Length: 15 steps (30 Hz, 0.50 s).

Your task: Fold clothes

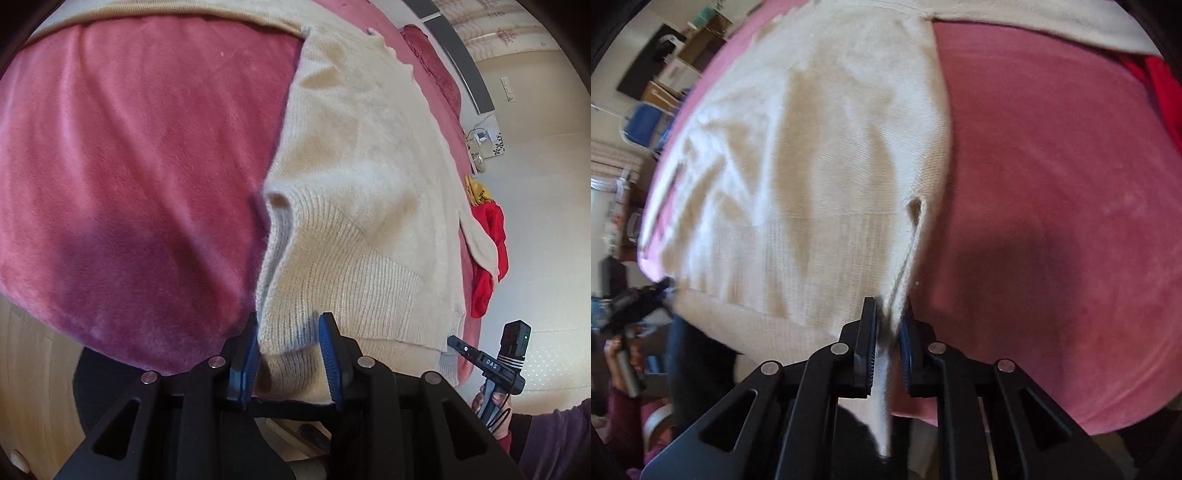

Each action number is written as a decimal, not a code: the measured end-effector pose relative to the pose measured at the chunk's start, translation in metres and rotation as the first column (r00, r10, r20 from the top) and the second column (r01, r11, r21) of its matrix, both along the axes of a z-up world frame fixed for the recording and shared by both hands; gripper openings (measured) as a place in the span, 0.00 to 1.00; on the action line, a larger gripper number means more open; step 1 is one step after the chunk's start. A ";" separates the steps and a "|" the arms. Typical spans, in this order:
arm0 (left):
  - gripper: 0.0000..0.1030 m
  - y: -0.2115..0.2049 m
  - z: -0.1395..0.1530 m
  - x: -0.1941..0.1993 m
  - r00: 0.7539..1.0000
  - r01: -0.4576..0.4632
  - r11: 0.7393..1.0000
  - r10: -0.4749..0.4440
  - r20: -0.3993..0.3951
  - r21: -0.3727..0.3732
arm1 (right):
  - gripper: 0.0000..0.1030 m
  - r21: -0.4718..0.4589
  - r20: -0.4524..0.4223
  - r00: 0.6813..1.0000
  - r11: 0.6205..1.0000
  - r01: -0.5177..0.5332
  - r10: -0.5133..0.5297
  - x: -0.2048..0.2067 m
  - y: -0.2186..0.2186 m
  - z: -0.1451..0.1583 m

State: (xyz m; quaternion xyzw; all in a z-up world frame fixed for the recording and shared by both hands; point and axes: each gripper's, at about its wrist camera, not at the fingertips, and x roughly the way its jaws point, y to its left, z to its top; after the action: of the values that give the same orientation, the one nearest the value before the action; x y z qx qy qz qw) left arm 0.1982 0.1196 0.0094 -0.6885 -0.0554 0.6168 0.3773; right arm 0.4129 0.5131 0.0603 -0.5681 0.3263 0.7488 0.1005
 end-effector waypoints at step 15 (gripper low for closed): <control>0.05 0.000 0.007 0.013 0.999 -0.034 0.999 0.034 0.009 -0.013 | 0.25 -0.120 0.037 0.994 0.987 0.105 -0.101 -0.001 0.010 -0.021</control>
State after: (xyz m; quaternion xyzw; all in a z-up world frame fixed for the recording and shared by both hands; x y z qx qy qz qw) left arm 0.2113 0.1193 0.0163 -0.6927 -0.0649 0.6203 0.3623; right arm 0.4118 0.5232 0.0390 -0.5670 0.3988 0.7124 0.1090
